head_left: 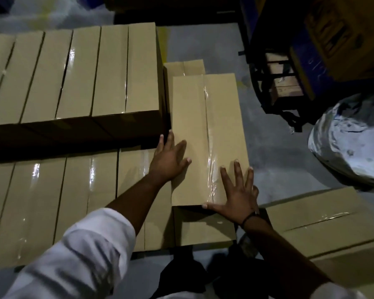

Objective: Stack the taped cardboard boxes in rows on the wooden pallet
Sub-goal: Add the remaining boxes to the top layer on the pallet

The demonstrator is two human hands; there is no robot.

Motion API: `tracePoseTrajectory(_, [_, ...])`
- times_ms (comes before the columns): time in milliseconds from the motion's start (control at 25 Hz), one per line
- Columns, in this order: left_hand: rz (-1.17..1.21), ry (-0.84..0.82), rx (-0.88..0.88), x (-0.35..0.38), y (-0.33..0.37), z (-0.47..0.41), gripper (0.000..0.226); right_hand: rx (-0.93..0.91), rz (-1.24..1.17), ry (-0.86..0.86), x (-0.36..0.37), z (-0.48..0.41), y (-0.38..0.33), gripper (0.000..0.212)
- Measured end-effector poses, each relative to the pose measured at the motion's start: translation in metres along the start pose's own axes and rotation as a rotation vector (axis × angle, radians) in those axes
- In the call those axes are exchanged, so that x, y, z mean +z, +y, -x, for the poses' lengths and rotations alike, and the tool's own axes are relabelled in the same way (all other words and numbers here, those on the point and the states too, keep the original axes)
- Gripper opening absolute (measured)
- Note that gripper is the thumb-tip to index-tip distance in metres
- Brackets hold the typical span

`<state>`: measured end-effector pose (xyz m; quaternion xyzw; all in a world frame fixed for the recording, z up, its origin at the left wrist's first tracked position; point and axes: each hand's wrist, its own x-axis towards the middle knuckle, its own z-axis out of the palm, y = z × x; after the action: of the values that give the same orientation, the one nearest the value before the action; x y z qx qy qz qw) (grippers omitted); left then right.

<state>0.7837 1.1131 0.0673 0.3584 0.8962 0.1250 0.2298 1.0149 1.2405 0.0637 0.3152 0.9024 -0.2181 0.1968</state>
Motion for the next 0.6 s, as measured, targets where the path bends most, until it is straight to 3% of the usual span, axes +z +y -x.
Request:
tracePoseTrajectory(240, [-0.192,0.018,-0.04,-0.055,-0.04,-0.096,0.088,-0.147,0.127,0.157,0.007,-0.032,0.005,0.122])
tracePoseTrajectory(440, [-0.18,0.038,0.016,-0.074,-0.062,-0.174,0.086,-0.262,0.185,0.24,-0.02,-0.117,-0.011,0.116])
tracePoseTrajectory(600, [-0.126,0.184,0.105,-0.055,-0.089,-0.196,0.084,-0.259,0.239,0.286,-0.042,-0.178,-0.027,0.118])
